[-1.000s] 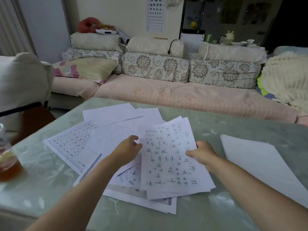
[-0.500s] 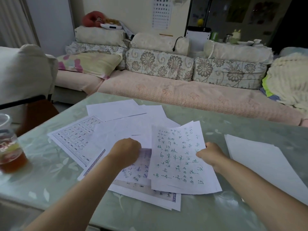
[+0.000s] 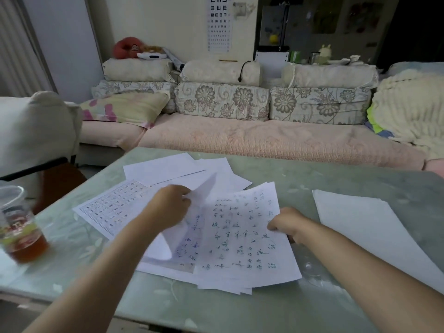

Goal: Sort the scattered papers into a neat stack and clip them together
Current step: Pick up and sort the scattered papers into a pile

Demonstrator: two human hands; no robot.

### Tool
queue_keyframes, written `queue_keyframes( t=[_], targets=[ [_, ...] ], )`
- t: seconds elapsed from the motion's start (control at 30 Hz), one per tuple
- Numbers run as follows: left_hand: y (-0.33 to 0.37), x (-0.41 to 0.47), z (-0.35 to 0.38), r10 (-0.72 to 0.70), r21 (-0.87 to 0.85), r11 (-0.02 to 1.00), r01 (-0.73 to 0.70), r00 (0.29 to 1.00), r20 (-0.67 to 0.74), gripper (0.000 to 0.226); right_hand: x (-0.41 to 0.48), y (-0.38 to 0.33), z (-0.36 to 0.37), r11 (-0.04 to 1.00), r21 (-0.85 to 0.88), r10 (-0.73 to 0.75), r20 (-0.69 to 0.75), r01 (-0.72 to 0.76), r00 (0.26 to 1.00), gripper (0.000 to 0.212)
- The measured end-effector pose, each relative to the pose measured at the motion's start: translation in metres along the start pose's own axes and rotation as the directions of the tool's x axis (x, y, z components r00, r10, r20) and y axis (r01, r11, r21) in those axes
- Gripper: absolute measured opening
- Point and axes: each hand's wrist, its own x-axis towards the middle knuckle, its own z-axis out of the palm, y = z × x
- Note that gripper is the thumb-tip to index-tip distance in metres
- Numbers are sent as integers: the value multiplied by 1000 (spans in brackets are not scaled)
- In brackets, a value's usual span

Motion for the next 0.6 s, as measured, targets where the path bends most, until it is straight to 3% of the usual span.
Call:
queue_keyframes(
  t=[0.17,0.3,0.37,0.47,0.6],
  targets=[
    [42,-25,38,212,-71,977,-201,953,218,27,-3,-1,15,991,130,12,98,-24,995,25],
    [63,-41,48,426,-94,903,-420,839,339,30,-6,3,1,964,237,64,246,-124,967,14],
    [60,-42,51,437,-155,898,-412,794,422,31,-5,7,-16,960,238,71,305,-149,950,12],
    [46,-43,57,431,-241,902,-358,722,541,27,3,13,-28,954,246,67,381,-172,922,35],
    [35,-40,64,409,-272,912,-306,636,654,29,5,14,-12,997,52,35,261,-51,965,26]
  ],
)
